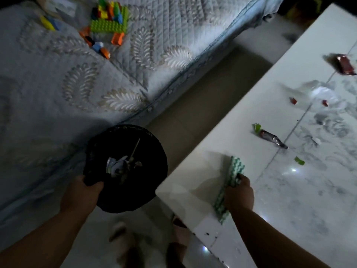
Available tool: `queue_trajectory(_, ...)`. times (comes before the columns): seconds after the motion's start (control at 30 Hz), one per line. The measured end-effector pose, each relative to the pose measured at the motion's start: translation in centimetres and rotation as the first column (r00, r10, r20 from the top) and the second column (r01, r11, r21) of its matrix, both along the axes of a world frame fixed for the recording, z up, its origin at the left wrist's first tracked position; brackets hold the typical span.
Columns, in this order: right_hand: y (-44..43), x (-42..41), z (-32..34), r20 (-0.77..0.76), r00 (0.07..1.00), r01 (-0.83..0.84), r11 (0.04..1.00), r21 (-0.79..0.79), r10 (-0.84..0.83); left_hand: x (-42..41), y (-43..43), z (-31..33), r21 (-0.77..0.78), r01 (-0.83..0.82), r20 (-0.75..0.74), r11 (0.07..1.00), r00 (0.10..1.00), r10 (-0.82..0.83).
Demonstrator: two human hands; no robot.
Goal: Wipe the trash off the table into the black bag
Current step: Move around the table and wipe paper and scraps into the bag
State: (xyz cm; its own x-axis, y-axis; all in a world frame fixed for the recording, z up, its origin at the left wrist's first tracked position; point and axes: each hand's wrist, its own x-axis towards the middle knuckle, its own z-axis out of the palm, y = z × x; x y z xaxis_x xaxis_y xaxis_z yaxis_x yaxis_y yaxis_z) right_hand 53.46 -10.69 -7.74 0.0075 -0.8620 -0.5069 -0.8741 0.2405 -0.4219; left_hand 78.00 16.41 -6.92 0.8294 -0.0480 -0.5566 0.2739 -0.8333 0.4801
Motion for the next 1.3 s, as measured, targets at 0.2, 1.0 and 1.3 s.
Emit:
queue_trajectory(0.2, -0.5, 3.1, -0.3, -0.017, 0.992, 0.125, 0.992, 0.015, -0.125, 6.3, -5.2, -0.8, -0.039, 0.231, -0.098, 0.972, 0.967, -0.234)
queue_trajectory(1.0, -0.6, 6.7, -1.5, -0.121, 0.747, 0.65, 0.757, -0.068, -0.653, 19.1, -25.4, -2.5, -0.069, 0.52, -0.153, 0.851, 0.838, -0.524)
queue_trajectory(1.3, -10.4, 1.8, -1.6, -0.125, 0.604, 0.781, 0.616, -0.106, -0.787, 17.5, -34.7, -3.1, 0.047, 0.694, -0.01, 0.719, 0.72, -0.694)
